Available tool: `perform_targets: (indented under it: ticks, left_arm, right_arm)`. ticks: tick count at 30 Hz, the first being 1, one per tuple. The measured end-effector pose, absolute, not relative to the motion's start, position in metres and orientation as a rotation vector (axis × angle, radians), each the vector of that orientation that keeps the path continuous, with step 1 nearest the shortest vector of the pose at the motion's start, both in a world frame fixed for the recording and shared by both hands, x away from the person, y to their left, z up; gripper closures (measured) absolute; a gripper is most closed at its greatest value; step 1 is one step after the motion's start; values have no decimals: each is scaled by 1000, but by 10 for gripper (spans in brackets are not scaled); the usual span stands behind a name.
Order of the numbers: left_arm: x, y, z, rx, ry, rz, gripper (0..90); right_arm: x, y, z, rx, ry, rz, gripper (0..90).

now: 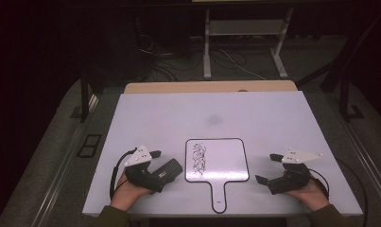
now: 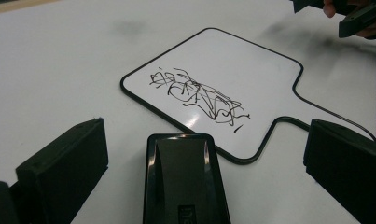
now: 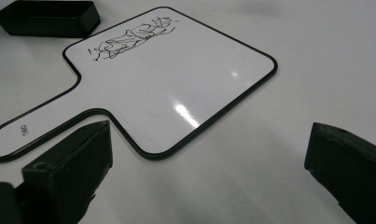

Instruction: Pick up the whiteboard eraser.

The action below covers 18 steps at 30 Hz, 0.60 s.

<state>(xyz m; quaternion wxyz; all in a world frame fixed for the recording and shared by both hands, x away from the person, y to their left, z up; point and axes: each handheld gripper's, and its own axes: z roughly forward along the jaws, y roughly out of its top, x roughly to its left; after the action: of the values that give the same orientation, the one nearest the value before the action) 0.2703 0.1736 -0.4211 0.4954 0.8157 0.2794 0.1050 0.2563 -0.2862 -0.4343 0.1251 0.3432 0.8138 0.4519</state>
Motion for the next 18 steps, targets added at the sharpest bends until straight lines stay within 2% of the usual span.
perform_targets:
  ticks: [18]
  left_arm:
    - [268, 173, -418, 2021, 681, 264, 0]
  right_arm:
    - [255, -289, -434, 992, 2365, 1333, 0]
